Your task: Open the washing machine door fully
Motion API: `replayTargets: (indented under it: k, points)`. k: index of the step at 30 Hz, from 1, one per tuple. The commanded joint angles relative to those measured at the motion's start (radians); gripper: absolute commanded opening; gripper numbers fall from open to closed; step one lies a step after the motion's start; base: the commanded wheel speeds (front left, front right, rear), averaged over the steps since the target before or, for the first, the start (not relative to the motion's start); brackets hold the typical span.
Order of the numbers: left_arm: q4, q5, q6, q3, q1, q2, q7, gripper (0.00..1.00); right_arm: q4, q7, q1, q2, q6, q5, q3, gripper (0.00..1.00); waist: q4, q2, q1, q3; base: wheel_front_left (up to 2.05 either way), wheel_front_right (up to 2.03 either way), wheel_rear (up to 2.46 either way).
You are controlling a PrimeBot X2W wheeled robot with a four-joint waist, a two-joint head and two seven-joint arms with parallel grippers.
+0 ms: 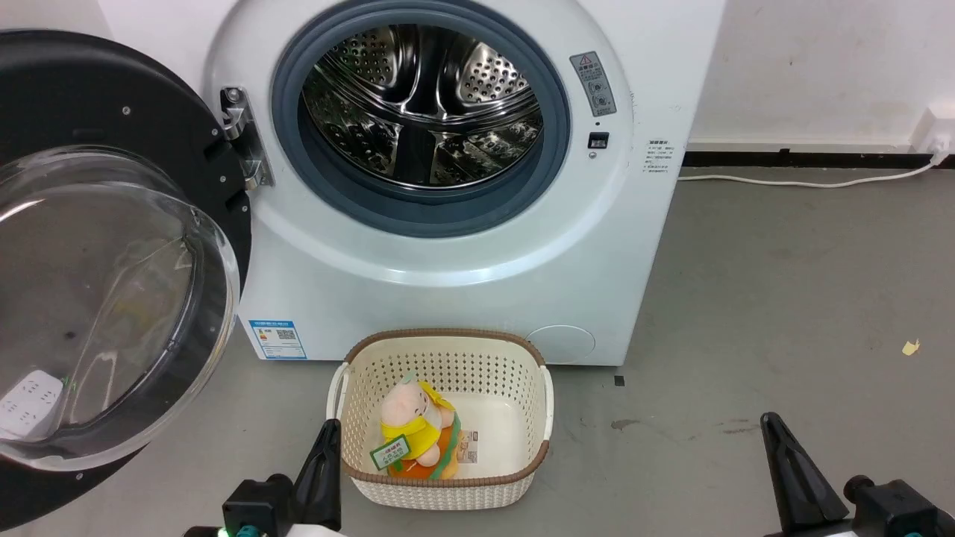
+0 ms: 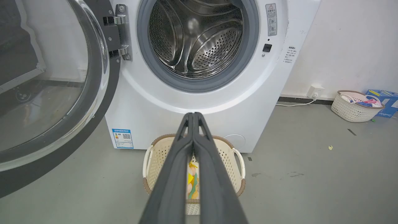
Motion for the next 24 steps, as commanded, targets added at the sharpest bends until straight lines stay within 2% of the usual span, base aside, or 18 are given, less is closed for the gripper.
replayTargets:
  k: [1, 24]
  points:
    - [-0.009, 0.009, 0.001, 0.006, -0.003, 0.0, 0.008, 0.0, -0.004, 0.007, -0.008, 0.0, 0.0, -0.004, 0.003, 0.0, 0.0, 0.0, -0.0001, 0.001, 0.0, 0.0, 0.0]
    - [-0.048, 0.045, 0.003, 0.03, -0.012, 0.0, 0.061, 0.0, -0.015, 0.06, -0.032, 0.001, 0.0, -0.015, 0.014, 0.0, 0.003, 0.0, -0.0001, 0.01, 0.0, 0.0, 0.0]
